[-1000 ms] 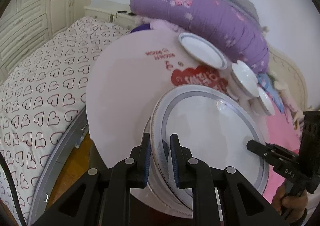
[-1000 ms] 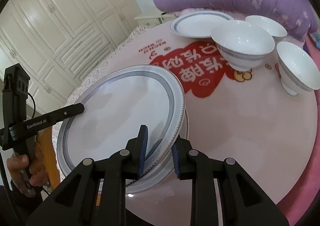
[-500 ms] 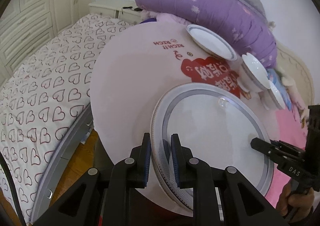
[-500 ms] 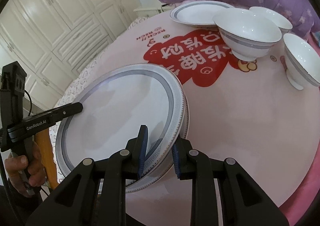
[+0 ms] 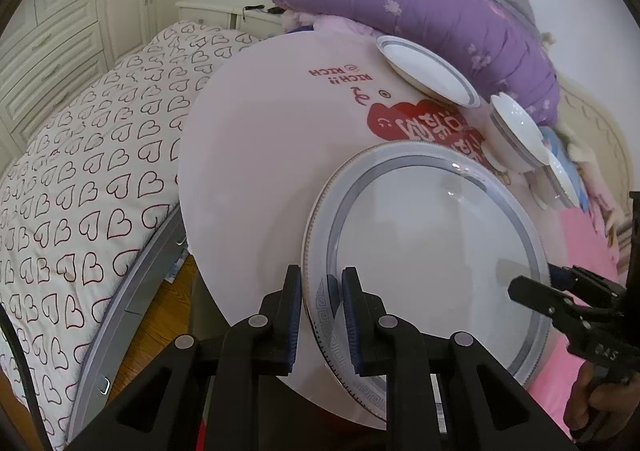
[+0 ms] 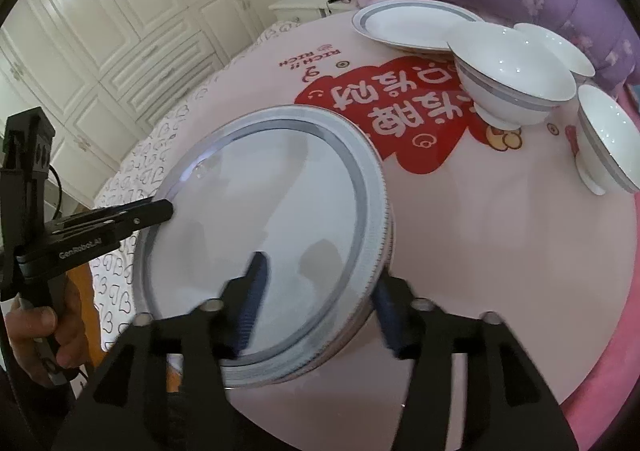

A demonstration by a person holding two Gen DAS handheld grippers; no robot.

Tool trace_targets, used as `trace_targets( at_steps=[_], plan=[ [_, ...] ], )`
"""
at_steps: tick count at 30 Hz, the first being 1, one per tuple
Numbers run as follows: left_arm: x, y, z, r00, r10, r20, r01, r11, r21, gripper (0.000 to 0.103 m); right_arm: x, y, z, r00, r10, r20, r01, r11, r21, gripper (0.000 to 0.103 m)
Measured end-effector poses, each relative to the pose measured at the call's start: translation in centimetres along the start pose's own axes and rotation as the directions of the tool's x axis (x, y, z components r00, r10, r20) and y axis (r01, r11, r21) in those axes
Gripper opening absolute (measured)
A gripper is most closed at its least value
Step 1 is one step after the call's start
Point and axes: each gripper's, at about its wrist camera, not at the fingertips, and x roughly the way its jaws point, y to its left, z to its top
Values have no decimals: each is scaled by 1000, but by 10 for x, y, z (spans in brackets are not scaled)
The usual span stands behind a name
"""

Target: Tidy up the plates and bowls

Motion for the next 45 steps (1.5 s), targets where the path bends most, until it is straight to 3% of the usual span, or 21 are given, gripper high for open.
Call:
trace_targets(
  at_steps=[2,6,8,10,11,13,14,18,30,33,36,37,40,42,45],
  plan=[
    [-2,2,-1,1000,-1,6,1,1000,0,18,-3,3,2,999,-34,16,34,999,-12,87],
    [-5,1,-1,1000,0,20,0,1000,8,23,-9,-2,5,999,-26,38,26,1000,6,89],
    [-6,1,-1,1000,6,24,-6,1000,7,40,-9,-7,5,998,-39,46,38,999,16,91],
    [-10,2,-2,999,16,44,-16,1000,1,73,-10,-15,5,998,-24,58,21,998,52,97],
    [-14,2,-2,998,20,58,-20,1000,-1,78,-11,-18,5,998,-15,65,11,998,63,103],
    [-19,1,-1,996,30,85,-29,1000,-6,96,-14,-25,5,997,12,83,-19,996,87,103],
    [-21,-1,-2,995,33,91,-32,999,-10,101,-15,-28,4,996,30,89,-39,994,102,103],
    [-27,-6,1,993,45,107,-43,999,-15,102,-19,-41,5,990,78,121,-97,982,159,103],
    [-58,-29,23,982,24,189,-27,1000,15,102,-53,-50,22,962,28,271,-77,982,173,103],
    [-67,-37,29,976,21,216,-29,999,34,102,-70,-52,29,939,2,344,-63,984,168,103],
    [-73,-49,37,969,19,247,-36,997,63,102,-93,-52,37,899,-52,435,-16,988,151,103],
    [-74,-52,38,967,18,255,-37,997,70,102,-103,-51,40,878,-79,471,12,990,142,103],
    [-75,-62,46,962,9,274,-37,995,97,102,-114,-50,51,853,-143,502,93,988,124,103],
    [-73,-68,51,960,4,280,-37,993,112,102,-113,-53,60,848,-162,504,118,986,118,103],
    [-68,-77,64,957,-4,289,-34,991,127,102,-109,-66,74,858,-175,483,128,983,129,103]
  ],
)
